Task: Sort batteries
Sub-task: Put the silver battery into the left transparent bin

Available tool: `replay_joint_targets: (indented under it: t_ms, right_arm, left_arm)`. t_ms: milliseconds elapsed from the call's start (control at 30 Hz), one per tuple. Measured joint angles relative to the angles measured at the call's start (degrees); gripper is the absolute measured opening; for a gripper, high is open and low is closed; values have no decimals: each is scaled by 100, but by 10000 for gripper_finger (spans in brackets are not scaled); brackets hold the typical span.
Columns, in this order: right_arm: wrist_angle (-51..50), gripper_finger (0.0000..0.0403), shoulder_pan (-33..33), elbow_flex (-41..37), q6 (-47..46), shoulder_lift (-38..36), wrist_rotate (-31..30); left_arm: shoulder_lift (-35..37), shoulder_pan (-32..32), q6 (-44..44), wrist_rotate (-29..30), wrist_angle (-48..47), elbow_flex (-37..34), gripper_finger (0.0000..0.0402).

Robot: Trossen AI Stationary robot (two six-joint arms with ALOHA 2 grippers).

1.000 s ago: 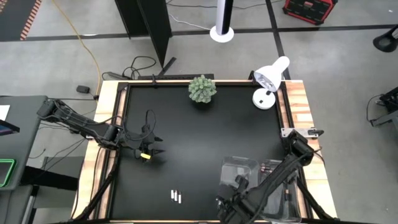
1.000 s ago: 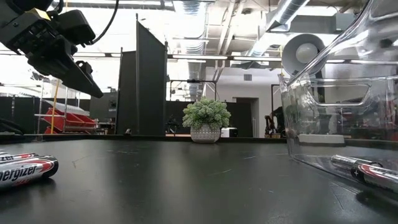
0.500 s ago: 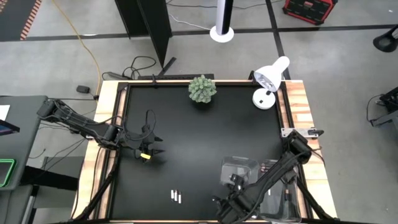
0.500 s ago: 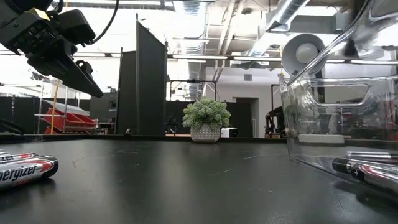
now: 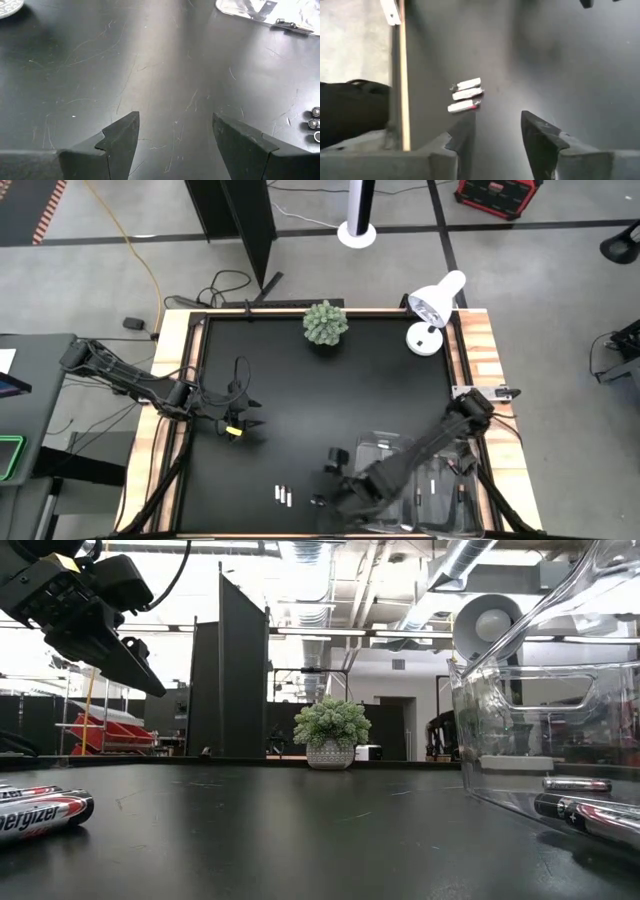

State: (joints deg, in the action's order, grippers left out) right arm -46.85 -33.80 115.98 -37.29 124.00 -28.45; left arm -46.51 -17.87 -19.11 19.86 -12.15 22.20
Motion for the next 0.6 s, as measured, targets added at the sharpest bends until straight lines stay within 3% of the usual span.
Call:
replay_joint_targets:
  t_ms: [233,600]
  right_arm:
    - [555,231,365,-8,-112,673,937]
    - [1477,242,402,1,-124,1347,1049]
  left_arm:
    - [-2,0,48,2,-35,0,247]
    - [-2,0,89,2,-32,0,247]
